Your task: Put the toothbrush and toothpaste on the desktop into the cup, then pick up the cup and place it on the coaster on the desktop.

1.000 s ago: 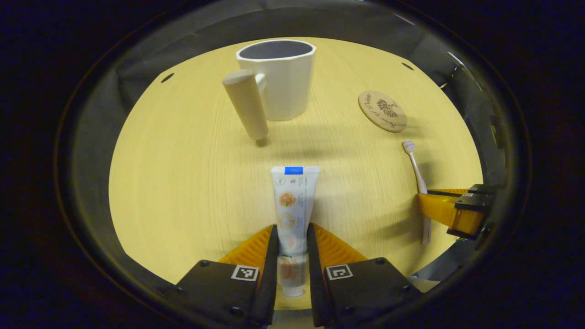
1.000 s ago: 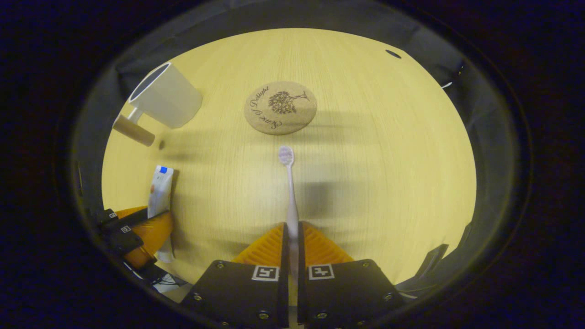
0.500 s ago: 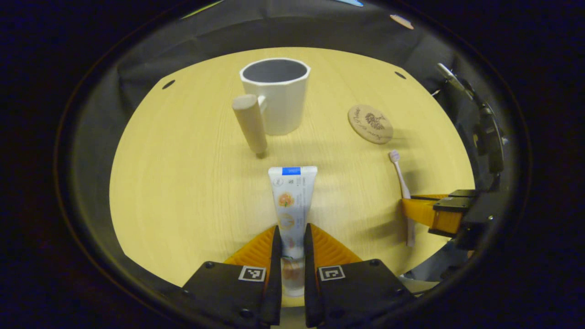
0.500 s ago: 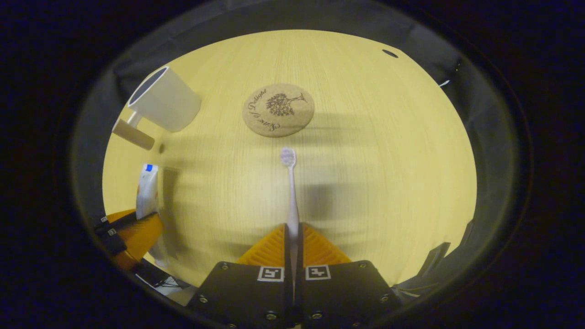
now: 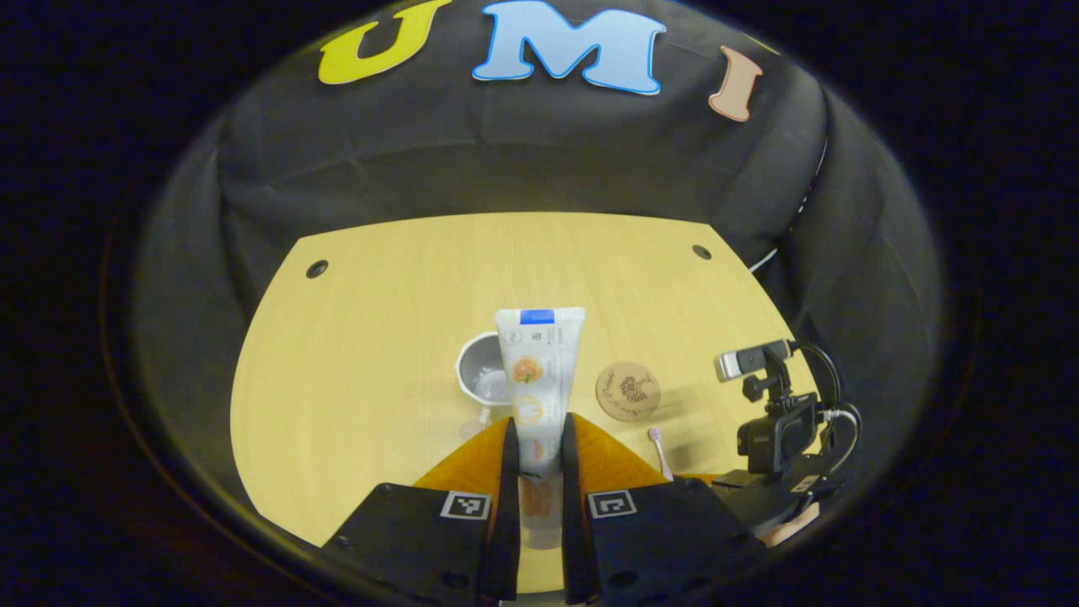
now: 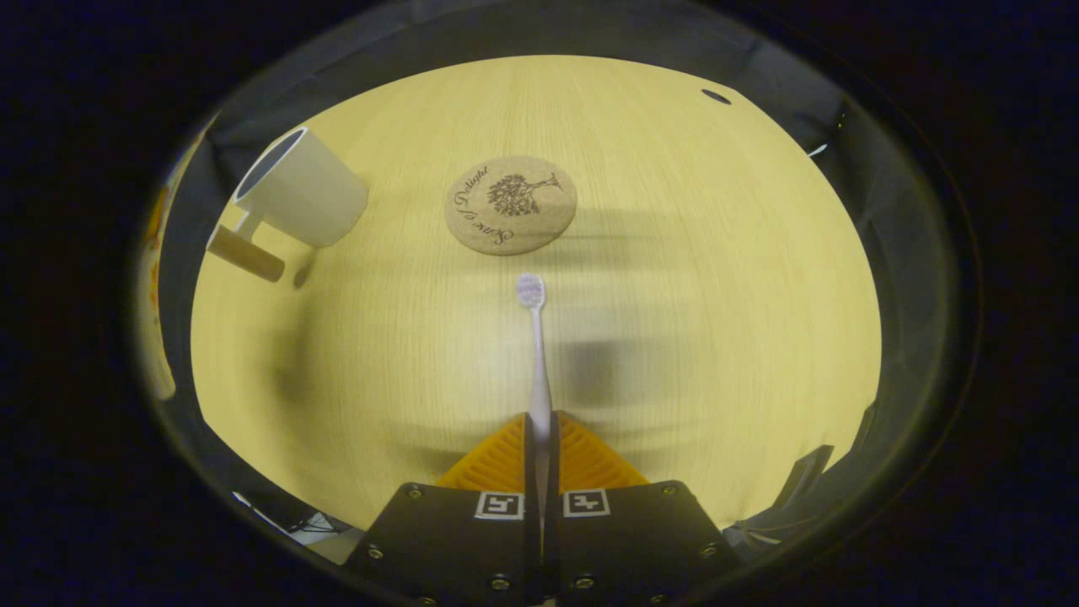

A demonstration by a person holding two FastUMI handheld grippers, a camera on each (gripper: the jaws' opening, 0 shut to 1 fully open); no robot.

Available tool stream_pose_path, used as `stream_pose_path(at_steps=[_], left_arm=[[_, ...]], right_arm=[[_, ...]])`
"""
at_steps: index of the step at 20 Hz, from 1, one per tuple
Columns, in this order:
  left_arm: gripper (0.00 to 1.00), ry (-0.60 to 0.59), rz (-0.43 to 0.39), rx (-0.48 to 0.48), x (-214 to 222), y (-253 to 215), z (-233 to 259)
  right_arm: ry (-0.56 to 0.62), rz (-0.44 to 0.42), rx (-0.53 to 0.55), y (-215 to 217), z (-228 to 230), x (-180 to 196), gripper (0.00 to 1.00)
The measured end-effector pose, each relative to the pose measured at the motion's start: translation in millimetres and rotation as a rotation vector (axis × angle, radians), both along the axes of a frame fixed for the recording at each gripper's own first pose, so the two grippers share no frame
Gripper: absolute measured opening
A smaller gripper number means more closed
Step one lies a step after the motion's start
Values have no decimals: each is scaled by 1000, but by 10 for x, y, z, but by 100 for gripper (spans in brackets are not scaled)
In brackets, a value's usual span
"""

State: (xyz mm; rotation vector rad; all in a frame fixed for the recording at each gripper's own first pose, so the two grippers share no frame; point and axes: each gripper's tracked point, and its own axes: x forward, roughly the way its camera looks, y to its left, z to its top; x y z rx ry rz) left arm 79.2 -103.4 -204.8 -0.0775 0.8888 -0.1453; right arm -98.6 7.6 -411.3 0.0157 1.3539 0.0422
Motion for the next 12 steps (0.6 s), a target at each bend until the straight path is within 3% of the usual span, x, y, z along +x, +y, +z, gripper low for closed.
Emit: stream_pose_path(at_steps=[4,12], left_arm=[[28,-81,-9,22,608,200,146],[28,-123,-68,-6,1117,184,-196]], right_arm=[[-3,-6,2,1,-5,4,3],[2,-35,29,-4,5,4,3]])
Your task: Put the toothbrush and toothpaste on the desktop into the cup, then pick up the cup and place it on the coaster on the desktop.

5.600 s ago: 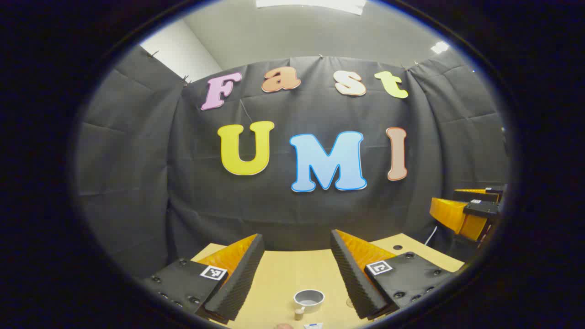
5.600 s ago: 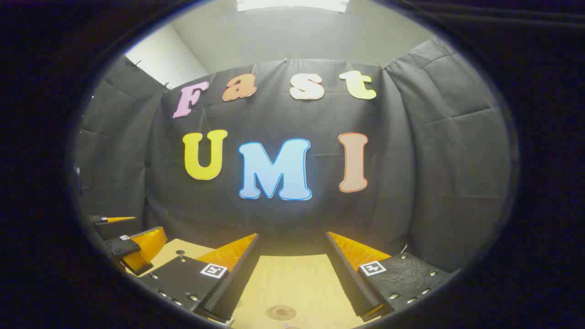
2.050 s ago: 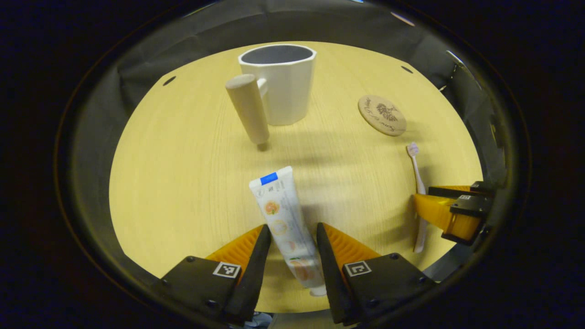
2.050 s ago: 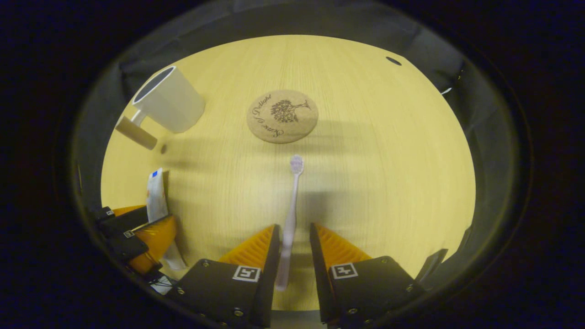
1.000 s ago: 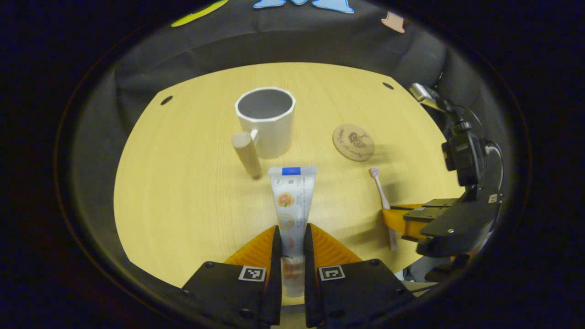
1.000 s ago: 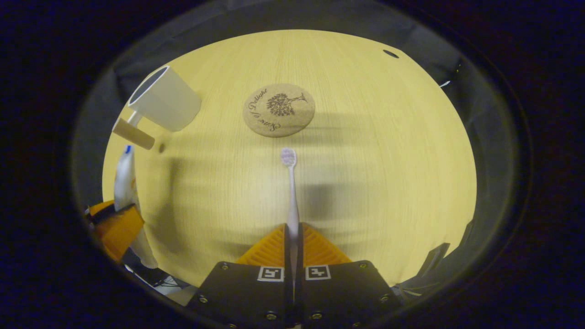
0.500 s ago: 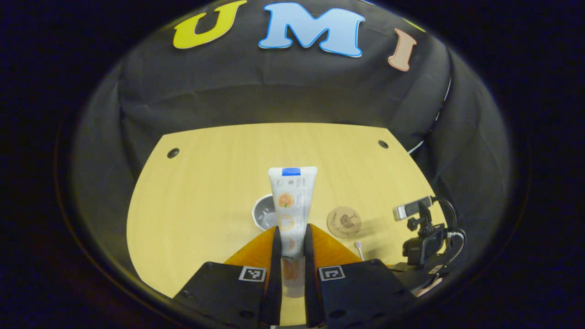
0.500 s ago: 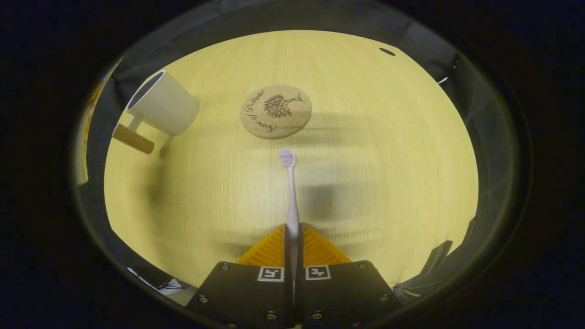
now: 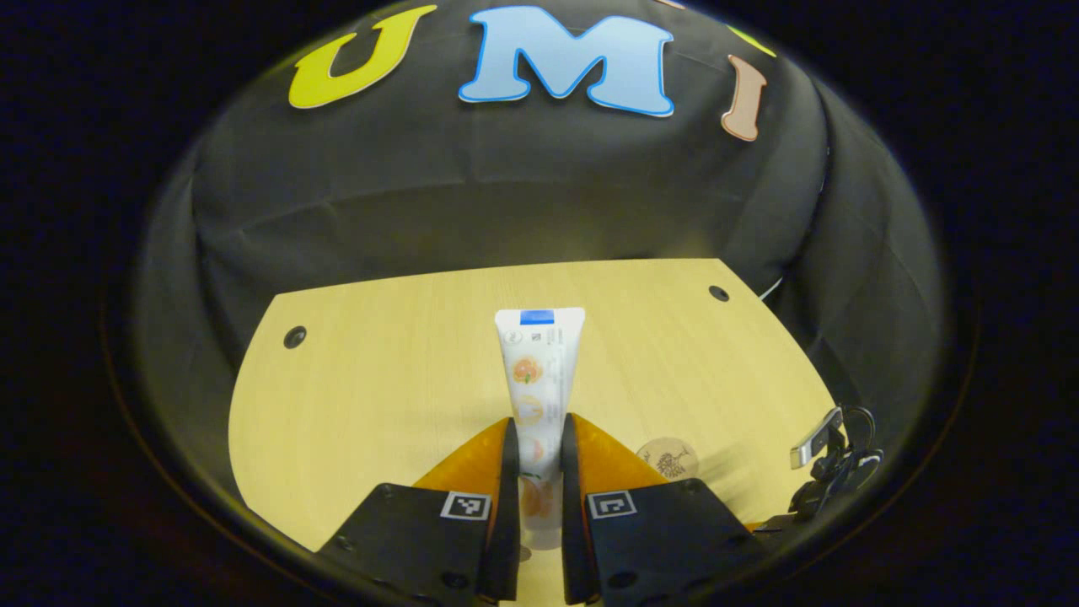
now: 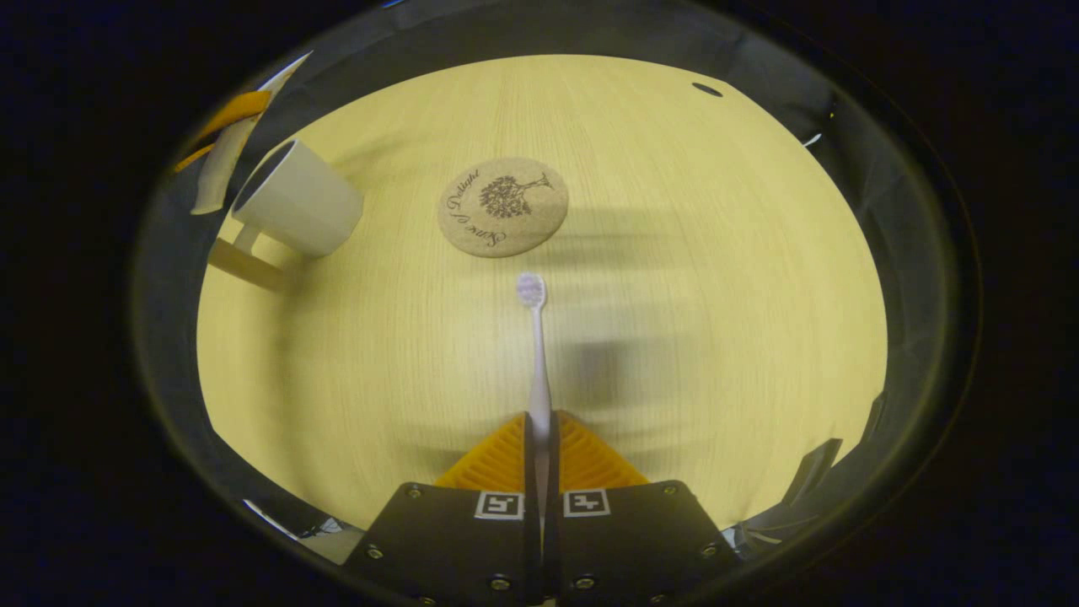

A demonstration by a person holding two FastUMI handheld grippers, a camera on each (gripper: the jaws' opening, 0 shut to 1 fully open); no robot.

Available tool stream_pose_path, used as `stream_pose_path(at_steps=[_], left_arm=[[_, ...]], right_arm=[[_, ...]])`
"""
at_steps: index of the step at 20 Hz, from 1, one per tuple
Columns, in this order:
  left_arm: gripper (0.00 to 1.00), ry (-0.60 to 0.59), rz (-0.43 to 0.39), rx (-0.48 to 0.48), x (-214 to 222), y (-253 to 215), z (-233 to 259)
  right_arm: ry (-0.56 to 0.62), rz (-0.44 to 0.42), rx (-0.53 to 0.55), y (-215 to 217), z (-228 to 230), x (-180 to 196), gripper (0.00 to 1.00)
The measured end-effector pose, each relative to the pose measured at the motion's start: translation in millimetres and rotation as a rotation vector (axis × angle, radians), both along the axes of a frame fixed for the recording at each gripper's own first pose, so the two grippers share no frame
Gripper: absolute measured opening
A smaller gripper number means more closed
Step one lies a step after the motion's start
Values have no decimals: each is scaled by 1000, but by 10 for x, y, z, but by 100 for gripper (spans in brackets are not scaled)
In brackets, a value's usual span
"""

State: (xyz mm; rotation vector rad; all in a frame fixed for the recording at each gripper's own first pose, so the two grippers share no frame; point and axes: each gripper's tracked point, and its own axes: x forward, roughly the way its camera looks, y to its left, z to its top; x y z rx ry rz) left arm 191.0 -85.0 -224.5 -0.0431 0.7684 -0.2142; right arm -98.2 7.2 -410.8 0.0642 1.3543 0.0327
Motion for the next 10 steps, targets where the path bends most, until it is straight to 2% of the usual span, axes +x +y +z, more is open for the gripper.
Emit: stream_pose_path(at_steps=[4,10], left_arm=[[27,-62,-43,25,59,-9,-192],[27,-112,-43,28,31,-40,-198]], right_arm=[[-1,-22,14,-3,7,-5,4],[-3,-32,13,-3,0,0,4]])
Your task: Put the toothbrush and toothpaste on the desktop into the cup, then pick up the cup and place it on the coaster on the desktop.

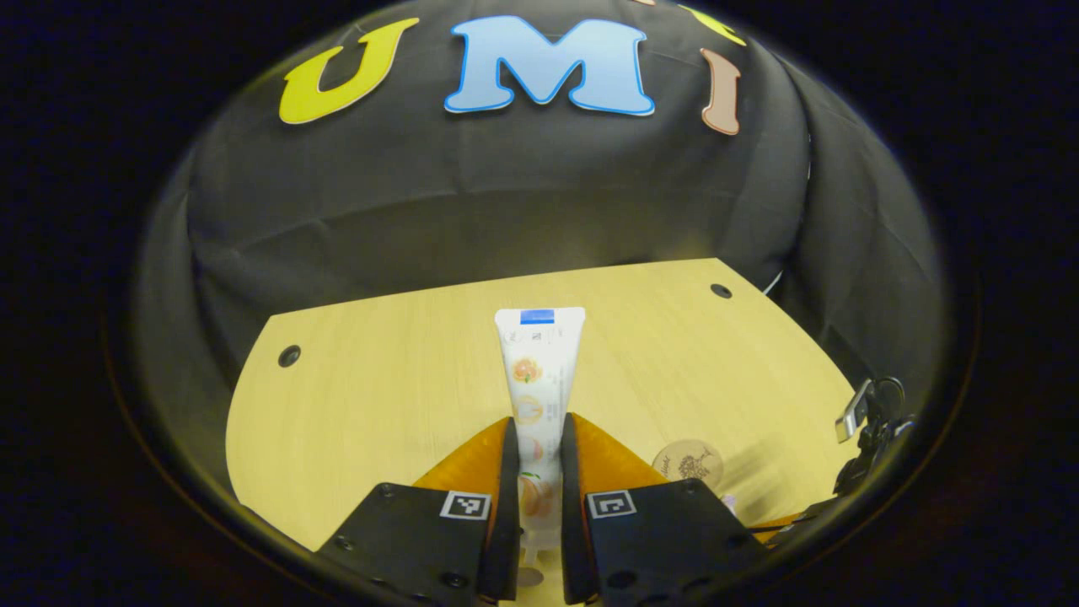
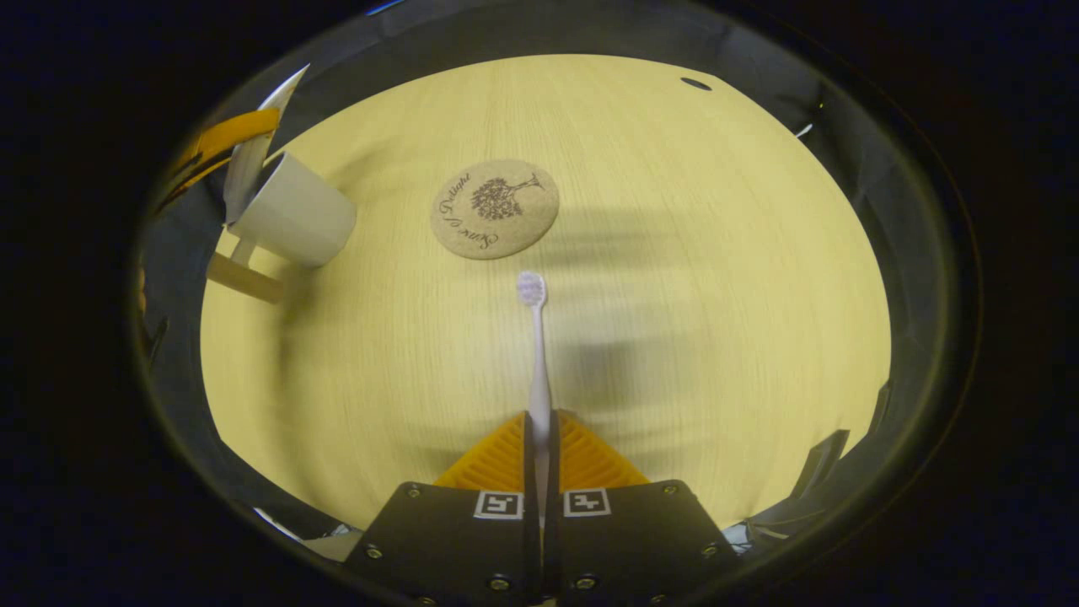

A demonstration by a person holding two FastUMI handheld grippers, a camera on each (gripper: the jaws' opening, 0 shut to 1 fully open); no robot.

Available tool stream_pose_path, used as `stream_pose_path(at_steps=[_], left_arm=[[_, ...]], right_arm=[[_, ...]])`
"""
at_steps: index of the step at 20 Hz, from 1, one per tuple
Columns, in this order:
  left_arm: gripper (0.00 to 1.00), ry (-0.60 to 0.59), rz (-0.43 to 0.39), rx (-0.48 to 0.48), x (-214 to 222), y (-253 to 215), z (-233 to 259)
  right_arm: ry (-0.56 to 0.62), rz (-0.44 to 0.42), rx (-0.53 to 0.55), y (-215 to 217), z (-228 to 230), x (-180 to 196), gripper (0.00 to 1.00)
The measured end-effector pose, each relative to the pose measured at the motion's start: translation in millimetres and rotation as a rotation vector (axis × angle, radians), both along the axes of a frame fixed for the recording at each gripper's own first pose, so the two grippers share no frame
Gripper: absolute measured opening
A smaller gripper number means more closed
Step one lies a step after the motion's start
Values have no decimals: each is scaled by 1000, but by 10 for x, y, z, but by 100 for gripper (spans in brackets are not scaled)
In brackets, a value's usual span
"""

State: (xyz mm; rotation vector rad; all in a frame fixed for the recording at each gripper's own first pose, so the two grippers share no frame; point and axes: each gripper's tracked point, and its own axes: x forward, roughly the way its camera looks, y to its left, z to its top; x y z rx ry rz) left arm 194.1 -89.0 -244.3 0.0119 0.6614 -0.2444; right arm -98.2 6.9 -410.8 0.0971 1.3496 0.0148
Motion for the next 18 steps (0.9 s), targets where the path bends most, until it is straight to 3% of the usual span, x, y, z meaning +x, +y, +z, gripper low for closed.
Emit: stream_pose_path(at_steps=[2,3,4,5,10,13,18], left_arm=[[36,-3,0,-16,-62,-21,-5],[43,-1,2,-31,-95,-50,-20],[58,0,8,-39,-157,-25,-3],[63,0,12,-41,-191,-20,27],[63,16,24,-79,-417,49,31],[63,12,25,-82,-546,77,80],[63,-21,54,-84,-851,218,302]], right_arm=[[-2,0,-4,0,2,-4,3],[-3,1,-6,-2,0,1,3],[-5,3,-9,-2,-6,5,3],[-9,2,-11,0,3,0,4],[-36,-33,42,47,74,50,3],[-108,-46,66,95,309,276,3],[-321,-36,159,428,1114,1168,2]])
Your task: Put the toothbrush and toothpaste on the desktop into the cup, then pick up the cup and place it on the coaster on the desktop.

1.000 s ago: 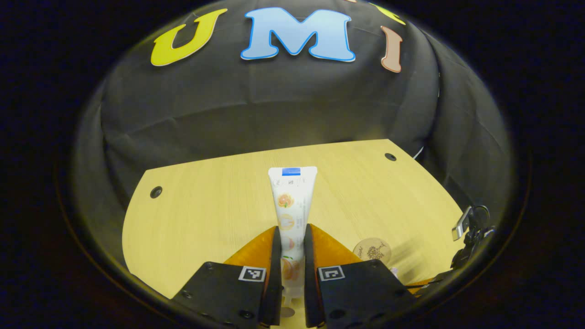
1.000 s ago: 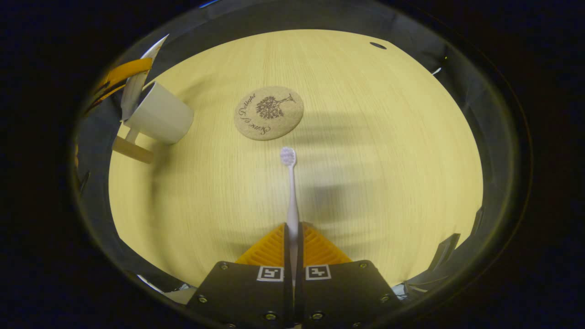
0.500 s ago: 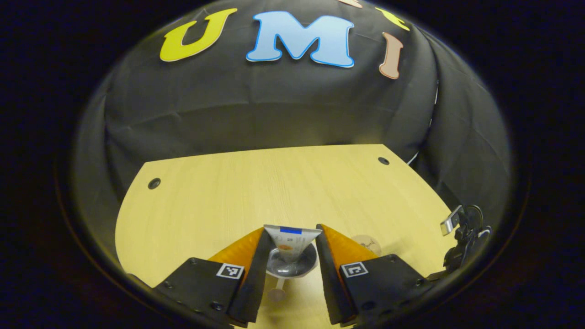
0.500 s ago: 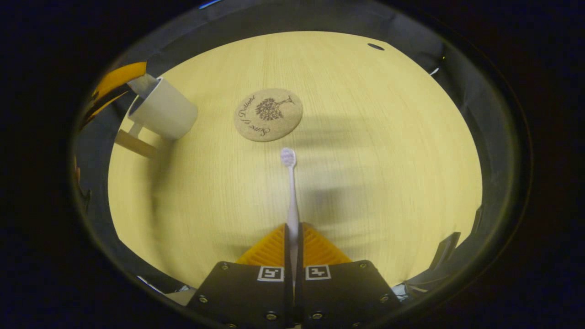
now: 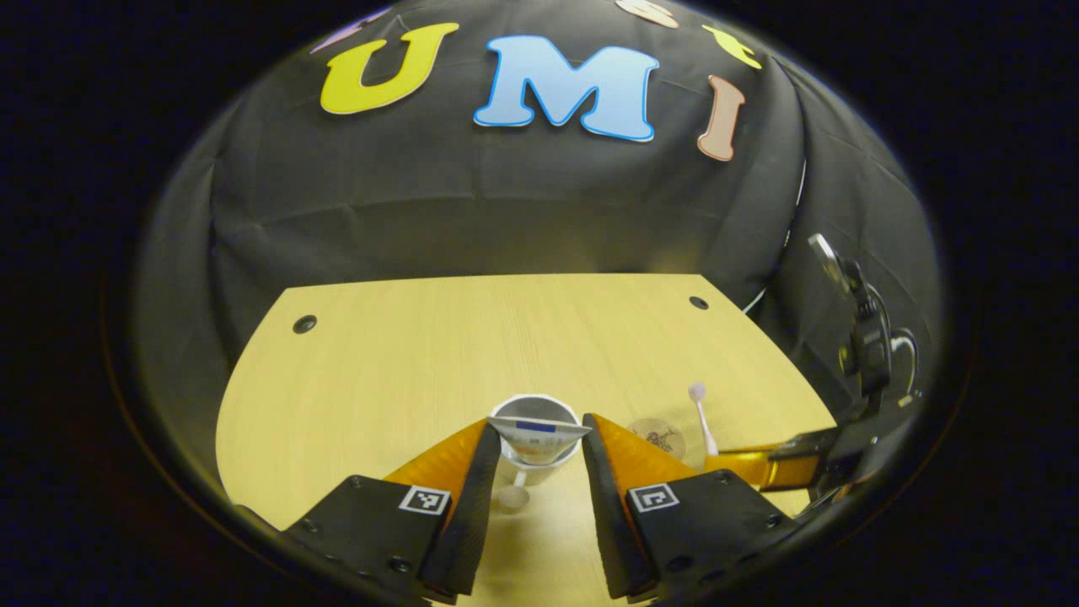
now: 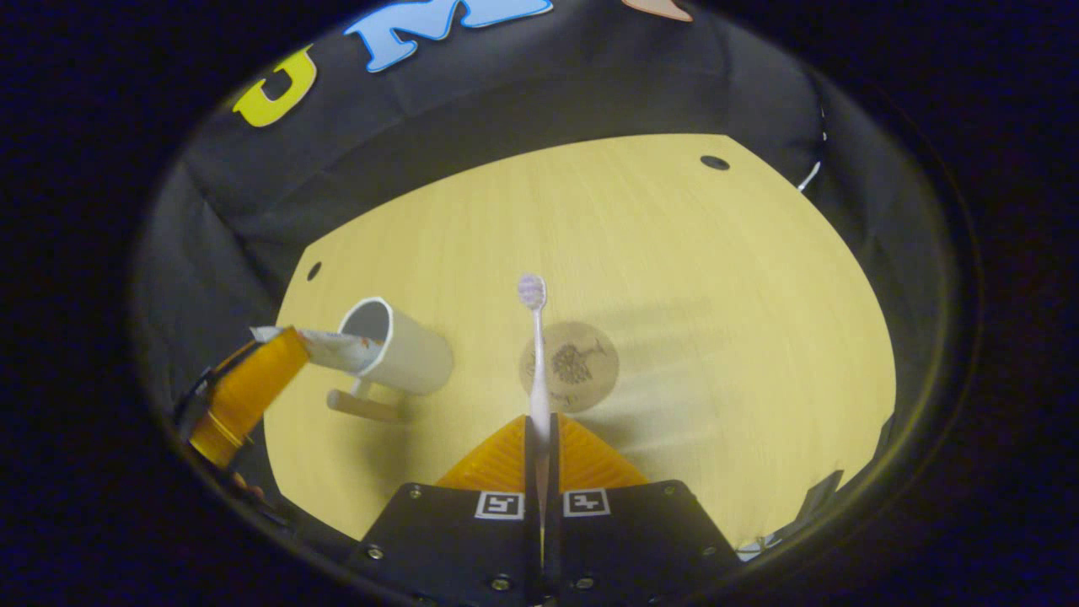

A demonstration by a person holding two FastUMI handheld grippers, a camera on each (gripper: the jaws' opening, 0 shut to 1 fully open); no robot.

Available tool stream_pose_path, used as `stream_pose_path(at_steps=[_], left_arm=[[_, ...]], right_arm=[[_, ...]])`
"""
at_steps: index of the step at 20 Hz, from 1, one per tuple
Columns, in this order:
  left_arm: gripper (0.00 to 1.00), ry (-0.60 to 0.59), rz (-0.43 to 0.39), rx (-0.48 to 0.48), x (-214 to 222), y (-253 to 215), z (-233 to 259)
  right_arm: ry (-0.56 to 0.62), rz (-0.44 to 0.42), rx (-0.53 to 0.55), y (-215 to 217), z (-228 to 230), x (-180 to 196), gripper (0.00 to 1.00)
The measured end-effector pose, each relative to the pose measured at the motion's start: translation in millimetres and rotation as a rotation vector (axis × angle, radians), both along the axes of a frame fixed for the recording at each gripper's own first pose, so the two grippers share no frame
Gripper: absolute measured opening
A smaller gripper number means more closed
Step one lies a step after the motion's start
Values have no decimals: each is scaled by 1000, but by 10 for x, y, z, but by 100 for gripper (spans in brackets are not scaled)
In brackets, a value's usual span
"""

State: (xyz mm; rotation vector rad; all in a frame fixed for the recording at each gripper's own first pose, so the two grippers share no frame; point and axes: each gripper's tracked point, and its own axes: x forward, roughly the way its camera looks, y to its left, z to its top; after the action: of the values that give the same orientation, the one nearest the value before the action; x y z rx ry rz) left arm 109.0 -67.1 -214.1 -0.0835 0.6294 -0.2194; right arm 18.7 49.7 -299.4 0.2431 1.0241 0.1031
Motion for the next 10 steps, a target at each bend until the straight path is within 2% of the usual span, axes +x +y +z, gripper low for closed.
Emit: stream_pose_path(at_steps=[4,5,6,10], left_arm=[[56,-68,25,-9,-196,144,363],[48,-82,28,-4,-225,171,438],[55,-92,36,12,-276,252,492],[55,-86,77,20,-439,501,515]], right_arm=[[-123,16,61,411,516,542,2],[-145,17,78,506,554,646,3],[-158,22,96,621,604,732,3],[-226,31,126,880,719,975,3]])
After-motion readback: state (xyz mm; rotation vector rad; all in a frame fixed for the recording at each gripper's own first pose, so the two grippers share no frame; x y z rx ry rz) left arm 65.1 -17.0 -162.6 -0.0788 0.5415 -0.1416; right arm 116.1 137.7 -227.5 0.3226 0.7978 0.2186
